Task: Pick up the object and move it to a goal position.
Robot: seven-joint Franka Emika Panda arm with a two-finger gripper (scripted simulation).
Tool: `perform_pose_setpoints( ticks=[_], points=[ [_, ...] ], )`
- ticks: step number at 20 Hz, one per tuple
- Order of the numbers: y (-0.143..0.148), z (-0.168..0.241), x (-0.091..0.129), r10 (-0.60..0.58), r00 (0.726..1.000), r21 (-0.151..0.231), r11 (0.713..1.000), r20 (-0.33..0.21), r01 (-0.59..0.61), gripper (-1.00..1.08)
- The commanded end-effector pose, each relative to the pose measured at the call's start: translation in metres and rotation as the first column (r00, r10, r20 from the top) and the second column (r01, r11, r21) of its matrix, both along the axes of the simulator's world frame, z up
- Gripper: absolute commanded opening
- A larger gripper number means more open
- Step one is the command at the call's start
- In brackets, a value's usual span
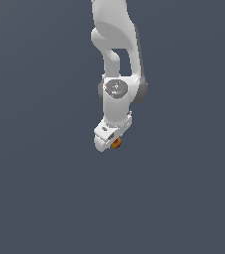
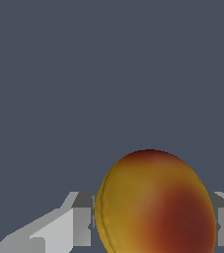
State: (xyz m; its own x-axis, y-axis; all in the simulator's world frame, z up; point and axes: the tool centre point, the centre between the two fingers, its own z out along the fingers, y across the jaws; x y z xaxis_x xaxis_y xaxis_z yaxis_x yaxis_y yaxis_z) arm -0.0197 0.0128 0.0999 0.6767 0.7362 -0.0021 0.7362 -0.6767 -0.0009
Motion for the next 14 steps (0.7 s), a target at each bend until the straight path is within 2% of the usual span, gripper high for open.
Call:
perform_pose_setpoints(
  ticks=[1,8,14],
  points=[
    [-0.006,0.019,-0.01,0.0,1.0,0.0,1.0,0.002,0.0,-1.0],
    [-0.019,0.058,-0.032,0.0,1.0,0.0,1.0,0.002,0.0,-1.0],
    [-0.025,0.078,-0.042,0.0,1.0,0.001,1.0,0.002,0.0,-1.0]
  ],
)
